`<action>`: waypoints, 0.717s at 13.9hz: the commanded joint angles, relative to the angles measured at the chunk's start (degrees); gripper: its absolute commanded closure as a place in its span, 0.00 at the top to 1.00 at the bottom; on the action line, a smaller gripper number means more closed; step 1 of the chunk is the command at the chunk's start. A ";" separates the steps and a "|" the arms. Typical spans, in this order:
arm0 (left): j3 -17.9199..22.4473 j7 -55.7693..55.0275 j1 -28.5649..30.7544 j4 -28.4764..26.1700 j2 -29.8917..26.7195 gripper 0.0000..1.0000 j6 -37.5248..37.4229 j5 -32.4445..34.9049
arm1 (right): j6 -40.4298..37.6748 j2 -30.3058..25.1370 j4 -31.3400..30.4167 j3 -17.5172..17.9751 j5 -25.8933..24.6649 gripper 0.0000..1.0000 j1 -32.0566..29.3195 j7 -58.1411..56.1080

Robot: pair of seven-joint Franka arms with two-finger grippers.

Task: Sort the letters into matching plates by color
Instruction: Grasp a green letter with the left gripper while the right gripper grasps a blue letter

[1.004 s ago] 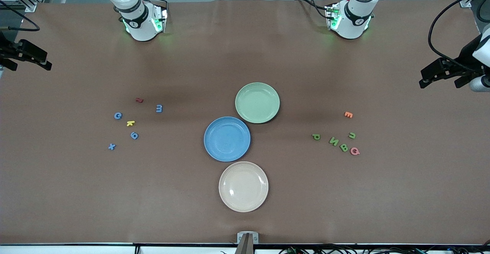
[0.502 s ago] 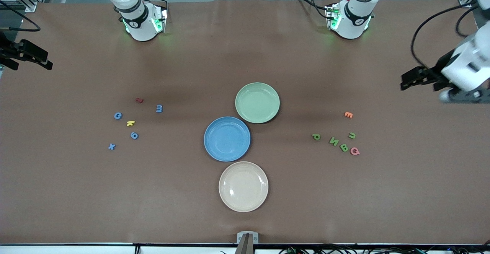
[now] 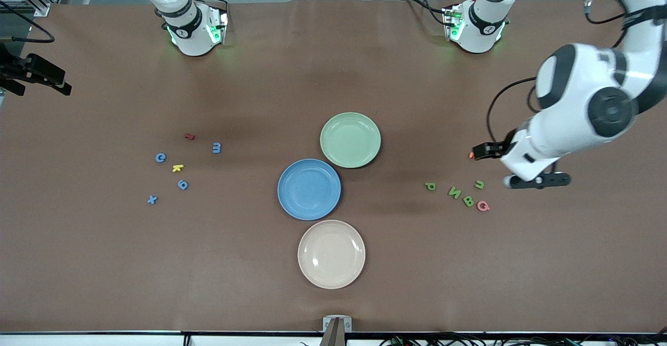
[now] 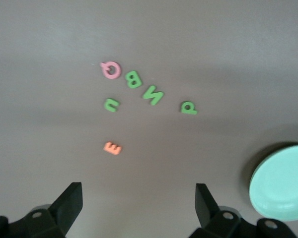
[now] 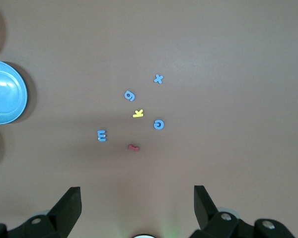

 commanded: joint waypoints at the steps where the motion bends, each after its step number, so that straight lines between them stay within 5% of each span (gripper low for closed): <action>1: 0.27 -5.53 -3.11 -2.13 3.05 1.00 5.44 -0.06 | -0.03 -0.58 -0.07 -0.26 0.61 1.00 0.03 0.07; 7: 0.27 -9.41 -6.36 -16.44 4.02 1.00 28.53 2.58 | 4.81 5.65 0.11 -0.43 0.17 1.00 -3.40 -0.11; 10: 0.27 -11.35 -7.07 -16.72 7.36 1.00 31.91 5.21 | 6.03 9.68 0.46 -0.43 0.52 1.00 -4.19 -0.20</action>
